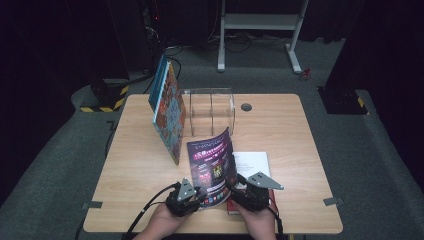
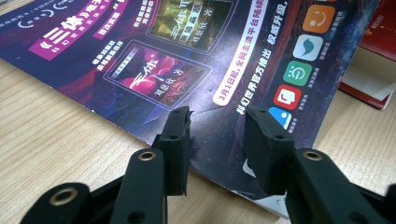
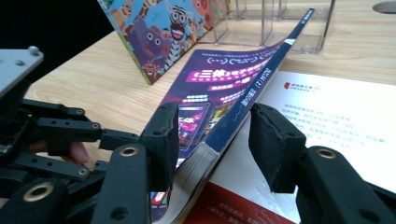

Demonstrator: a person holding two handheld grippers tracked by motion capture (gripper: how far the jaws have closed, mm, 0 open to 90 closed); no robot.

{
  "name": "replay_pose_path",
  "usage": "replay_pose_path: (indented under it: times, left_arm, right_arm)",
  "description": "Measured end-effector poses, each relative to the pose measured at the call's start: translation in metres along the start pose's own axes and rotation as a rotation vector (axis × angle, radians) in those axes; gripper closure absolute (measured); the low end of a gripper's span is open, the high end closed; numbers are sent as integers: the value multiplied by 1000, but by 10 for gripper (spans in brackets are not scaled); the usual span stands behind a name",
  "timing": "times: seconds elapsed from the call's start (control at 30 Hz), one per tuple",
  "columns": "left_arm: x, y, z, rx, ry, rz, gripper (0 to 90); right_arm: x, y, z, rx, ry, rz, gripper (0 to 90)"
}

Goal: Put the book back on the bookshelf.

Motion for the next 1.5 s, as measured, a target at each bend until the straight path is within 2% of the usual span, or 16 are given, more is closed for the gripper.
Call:
replay_pose_path:
  times: [0.37,0.67,0.83,0.93,1.1,1.23,1.4,1.5]
  left_arm:
    - [0,0,0,4,-12,6,605]
    - [2,1,0,6,-17,4,586]
    - [3,2,-1,21,-35,4,554]
    - [8,5,-4,27,-46,-39,523]
    - [21,13,-8,37,-74,-120,520]
    - [24,17,-9,43,-80,-120,510]
    - [21,17,-11,44,-54,-78,607]
    - [22,17,-11,41,-52,-63,610]
  right_arm:
    - [-4,-3,3,4,-3,26,667]
    - [0,-8,6,-2,-23,47,727]
    - [2,-12,11,-6,-19,49,745]
    - [6,-14,15,1,-23,51,742]
    - [13,-16,23,13,-20,38,743]
    - [17,-17,26,21,-23,44,737]
    - [15,-20,30,33,13,38,688]
    - [14,-20,30,33,23,30,671]
Point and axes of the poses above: each handheld gripper's, and its own axes: y roughly forward along the jaws, z roughly out of its underside, x roughly to its left, the point moved 5 cm from there along y, roughly forward along the jaws, and after that the axes turned 12 degrees about -z, right-handed, at the moved point
